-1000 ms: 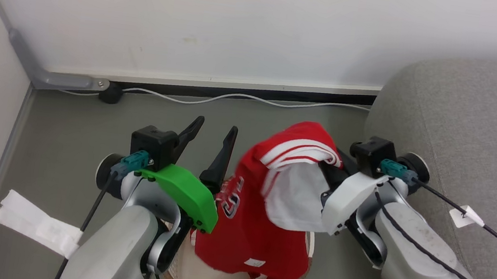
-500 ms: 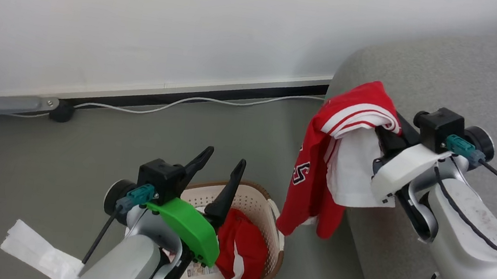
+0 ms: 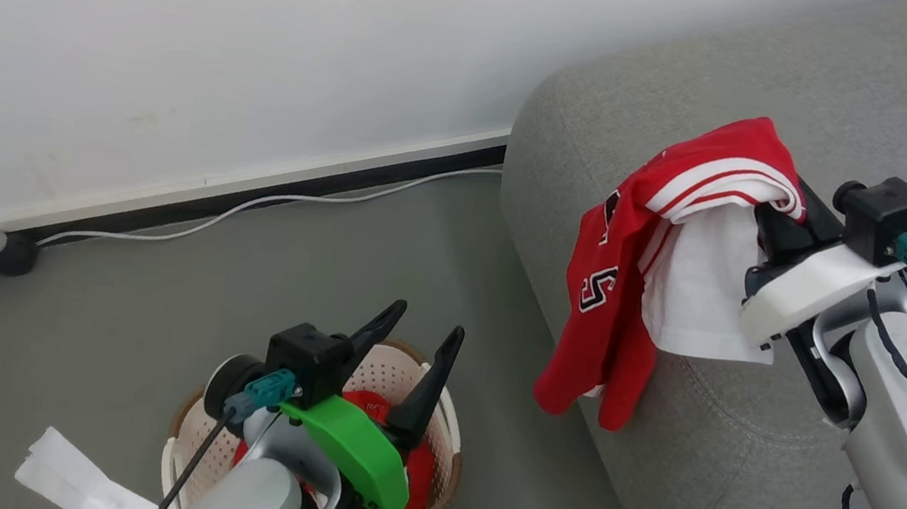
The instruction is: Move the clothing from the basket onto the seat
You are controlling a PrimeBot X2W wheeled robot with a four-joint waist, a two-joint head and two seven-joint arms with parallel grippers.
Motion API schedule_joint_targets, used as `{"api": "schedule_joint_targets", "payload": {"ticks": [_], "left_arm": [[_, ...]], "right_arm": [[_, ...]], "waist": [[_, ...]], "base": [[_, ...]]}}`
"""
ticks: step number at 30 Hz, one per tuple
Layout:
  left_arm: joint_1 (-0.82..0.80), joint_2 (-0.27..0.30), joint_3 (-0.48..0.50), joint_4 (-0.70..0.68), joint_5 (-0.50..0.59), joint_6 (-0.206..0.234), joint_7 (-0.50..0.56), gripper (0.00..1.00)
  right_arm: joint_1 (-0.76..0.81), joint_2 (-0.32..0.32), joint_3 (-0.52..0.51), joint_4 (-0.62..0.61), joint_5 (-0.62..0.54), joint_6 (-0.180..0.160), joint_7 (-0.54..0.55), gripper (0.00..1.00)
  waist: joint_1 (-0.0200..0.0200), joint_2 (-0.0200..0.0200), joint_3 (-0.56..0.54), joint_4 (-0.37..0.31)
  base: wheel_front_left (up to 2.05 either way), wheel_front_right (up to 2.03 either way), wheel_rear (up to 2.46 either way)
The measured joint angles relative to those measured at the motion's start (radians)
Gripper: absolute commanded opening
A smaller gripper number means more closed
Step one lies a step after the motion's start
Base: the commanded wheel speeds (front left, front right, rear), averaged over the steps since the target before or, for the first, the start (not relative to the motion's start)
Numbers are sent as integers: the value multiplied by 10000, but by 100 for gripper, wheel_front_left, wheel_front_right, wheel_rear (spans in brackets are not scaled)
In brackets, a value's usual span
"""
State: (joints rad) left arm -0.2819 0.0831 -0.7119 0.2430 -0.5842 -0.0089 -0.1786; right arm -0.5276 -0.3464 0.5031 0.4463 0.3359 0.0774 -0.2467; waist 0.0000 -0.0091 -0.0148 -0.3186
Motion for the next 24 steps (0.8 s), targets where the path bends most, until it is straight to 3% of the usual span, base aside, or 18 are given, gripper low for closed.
{"api": "schedule_joint_targets", "payload": {"ticks": [11,19,24], "left_arm": [[9,-56,-313,-255,265,-2,-29,100],[-27,-73,-270,-477,441,23,-27,100],[-285,-31,-63,-738,541,244,19,100]], "right_arm": [[245,-550,-345,-631,276,4,148,0],[81,-821,-683,-1283,385,2,405,0],[-878,-957,-1032,-1653,449,2,598,0]], "waist": [[0,0,272,-630],[0,0,808,-497],[0,0,1243,-301]], "base": [[0,0,0],[0,0,0],[0,0,0]]}}
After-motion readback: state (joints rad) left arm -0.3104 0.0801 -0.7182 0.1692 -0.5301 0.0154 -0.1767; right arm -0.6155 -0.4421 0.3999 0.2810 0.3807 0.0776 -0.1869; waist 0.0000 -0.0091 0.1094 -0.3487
